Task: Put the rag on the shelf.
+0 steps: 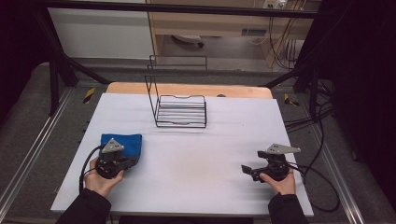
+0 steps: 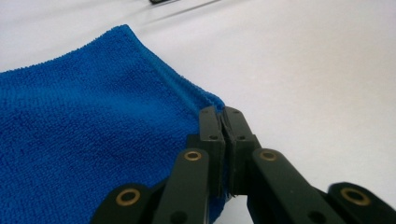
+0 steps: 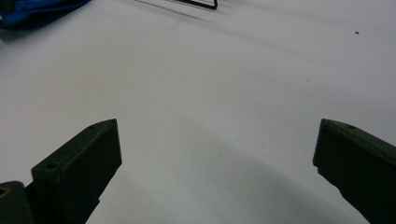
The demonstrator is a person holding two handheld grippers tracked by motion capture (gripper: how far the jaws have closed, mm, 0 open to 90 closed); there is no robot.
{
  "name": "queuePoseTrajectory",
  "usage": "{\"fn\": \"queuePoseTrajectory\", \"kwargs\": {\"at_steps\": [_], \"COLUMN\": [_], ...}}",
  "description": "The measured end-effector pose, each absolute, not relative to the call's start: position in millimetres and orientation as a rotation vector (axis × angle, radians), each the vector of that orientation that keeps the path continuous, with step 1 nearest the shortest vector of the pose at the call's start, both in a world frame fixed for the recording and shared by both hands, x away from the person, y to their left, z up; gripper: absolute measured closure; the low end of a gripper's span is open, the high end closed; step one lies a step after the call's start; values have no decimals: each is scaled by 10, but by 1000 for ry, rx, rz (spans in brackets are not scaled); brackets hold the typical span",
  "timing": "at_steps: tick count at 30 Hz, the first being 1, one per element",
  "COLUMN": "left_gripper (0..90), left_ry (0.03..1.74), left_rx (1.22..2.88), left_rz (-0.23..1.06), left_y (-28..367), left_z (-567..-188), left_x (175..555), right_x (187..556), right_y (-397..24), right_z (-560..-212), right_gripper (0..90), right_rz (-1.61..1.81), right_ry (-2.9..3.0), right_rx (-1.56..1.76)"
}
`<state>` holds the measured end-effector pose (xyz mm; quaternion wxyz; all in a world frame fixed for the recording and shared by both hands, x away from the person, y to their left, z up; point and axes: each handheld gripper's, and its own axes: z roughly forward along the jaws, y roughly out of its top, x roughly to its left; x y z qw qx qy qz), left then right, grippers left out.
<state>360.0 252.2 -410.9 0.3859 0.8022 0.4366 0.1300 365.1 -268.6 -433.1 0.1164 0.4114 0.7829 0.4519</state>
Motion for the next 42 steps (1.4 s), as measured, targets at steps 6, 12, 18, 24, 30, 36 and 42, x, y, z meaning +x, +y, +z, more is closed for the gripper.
{"fn": "queuePoseTrajectory", "kwargs": {"at_steps": [6,12,18,24,30,36,42], "left_gripper": [874,873,873,872,872,872,871], "left_ry": [1058,1009,983,957,914,870,845], "left_rx": [2030,2042,2051,2071,2090,2112,2114], "left_rz": [275,247,234,218,206,186,158], "left_y": [2345,2083,1900,1687,1435,1196,1059], "left_z": [-4064,-4043,-4048,-4076,-4076,-4103,-4132], "left_x": [3561,3535,3528,3528,3523,3495,3465], "right_x": [3651,3648,3647,3648,3646,3645,3645], "right_y": [-2686,-2688,-2689,-2687,-2686,-2688,-2686], "right_z": [-4331,-4329,-4329,-4331,-4331,-4330,-4331], "right_gripper": [16,16,16,16,16,16,16], "right_rz": [1323,1320,1320,1320,1321,1323,1320], "right_ry": [2293,2293,2291,2292,2293,2292,2296], "right_rx": [1205,1206,1207,1205,1206,1206,1205]}}
